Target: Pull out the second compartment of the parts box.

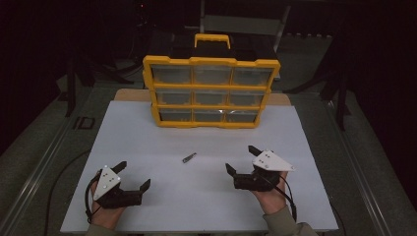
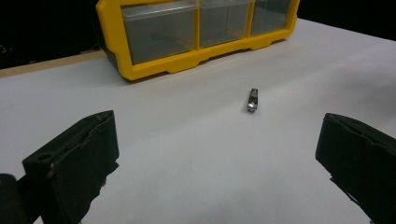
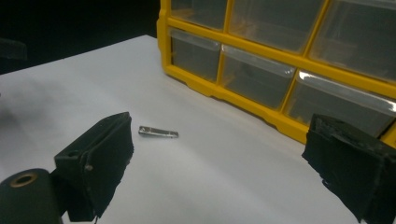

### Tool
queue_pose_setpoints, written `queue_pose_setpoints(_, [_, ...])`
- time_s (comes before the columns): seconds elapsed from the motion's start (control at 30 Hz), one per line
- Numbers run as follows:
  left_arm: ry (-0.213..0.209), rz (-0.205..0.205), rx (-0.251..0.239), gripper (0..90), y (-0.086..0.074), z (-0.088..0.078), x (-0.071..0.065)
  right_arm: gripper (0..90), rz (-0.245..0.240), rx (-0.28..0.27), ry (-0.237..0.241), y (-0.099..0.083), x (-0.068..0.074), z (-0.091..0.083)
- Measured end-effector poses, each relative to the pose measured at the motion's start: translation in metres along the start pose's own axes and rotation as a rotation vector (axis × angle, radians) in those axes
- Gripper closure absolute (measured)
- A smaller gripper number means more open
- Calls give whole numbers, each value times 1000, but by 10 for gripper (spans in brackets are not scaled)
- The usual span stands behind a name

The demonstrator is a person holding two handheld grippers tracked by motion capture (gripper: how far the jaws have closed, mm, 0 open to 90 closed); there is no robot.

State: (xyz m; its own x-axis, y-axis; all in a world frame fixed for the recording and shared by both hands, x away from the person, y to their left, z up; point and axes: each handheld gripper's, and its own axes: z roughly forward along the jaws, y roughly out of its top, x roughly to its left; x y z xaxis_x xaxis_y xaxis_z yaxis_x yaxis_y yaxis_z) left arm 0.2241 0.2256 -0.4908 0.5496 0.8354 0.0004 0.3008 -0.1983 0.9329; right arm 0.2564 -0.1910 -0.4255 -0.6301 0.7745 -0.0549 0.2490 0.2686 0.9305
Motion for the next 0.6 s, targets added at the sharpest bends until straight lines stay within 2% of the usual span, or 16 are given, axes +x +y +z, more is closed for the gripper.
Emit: queue_pose_setpoints(0.6, [0,1,2,0,0,0,0,79,-19,-11,6,21,4,17])
